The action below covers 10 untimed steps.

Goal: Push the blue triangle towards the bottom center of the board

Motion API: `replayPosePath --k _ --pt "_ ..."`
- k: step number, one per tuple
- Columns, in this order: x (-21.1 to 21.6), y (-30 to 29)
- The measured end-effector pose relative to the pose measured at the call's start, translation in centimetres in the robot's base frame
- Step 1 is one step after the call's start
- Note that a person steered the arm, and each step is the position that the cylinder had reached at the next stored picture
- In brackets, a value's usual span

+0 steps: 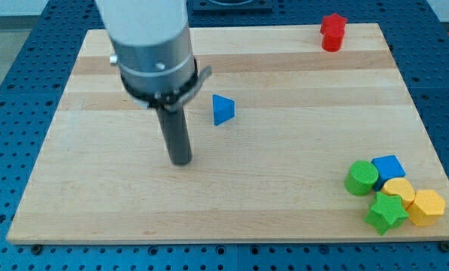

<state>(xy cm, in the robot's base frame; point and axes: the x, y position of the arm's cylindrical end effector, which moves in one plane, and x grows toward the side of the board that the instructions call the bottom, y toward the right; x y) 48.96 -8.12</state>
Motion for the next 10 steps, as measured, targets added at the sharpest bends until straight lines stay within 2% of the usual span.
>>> replayPosePath --k 1,2,6,10 --pt "-6.8 0.0" --pt "-10.3 1.1" --pt "-5.5 8.6" --pt "-10.8 9.9"
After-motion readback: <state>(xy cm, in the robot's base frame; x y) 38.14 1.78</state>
